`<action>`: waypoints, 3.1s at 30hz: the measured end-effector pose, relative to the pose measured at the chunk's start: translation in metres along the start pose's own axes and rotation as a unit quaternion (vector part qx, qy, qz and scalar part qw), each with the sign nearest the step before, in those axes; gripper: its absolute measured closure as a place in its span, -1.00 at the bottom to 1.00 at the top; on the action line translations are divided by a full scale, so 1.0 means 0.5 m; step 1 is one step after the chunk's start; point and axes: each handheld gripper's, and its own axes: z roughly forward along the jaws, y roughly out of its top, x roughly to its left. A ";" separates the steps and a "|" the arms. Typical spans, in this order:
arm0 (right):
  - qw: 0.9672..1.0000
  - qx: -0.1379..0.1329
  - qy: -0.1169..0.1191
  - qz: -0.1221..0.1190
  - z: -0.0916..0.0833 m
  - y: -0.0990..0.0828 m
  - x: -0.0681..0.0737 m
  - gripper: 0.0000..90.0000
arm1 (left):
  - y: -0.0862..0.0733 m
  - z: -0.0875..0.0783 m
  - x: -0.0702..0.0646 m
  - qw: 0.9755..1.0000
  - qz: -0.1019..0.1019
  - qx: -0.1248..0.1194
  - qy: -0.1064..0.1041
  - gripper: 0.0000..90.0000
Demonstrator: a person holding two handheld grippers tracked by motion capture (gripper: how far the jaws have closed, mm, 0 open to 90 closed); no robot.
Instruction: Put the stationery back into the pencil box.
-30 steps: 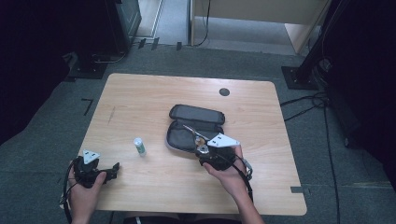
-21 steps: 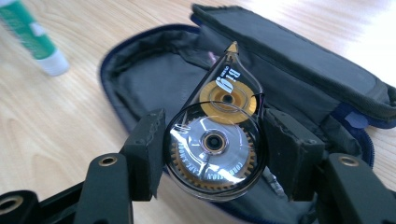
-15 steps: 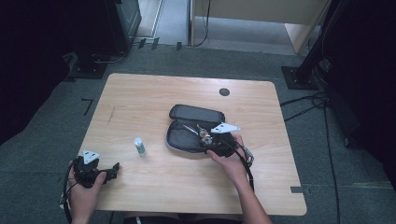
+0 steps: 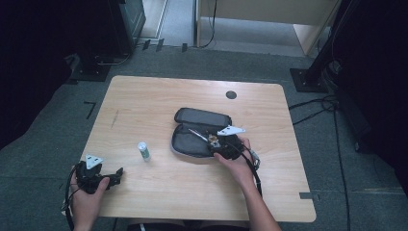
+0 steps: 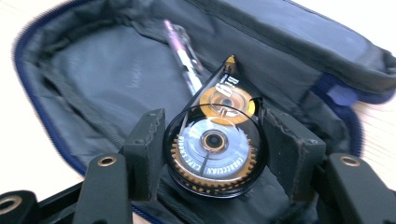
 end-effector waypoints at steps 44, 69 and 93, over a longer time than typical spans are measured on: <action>0.996 -0.053 -0.052 0.048 -0.161 -0.092 -0.026 -0.70 | 0.006 -0.010 -0.035 0.998 0.015 -0.031 -0.058 -0.70; 0.997 -0.058 -0.035 0.045 -0.174 -0.114 -0.034 -0.56 | 0.064 0.052 -0.149 0.990 0.055 -0.040 -0.125 0.04; 0.996 -0.046 -0.055 0.057 -0.191 -0.153 -0.068 -0.57 | 0.099 0.031 -0.152 0.988 0.027 -0.093 -0.119 0.24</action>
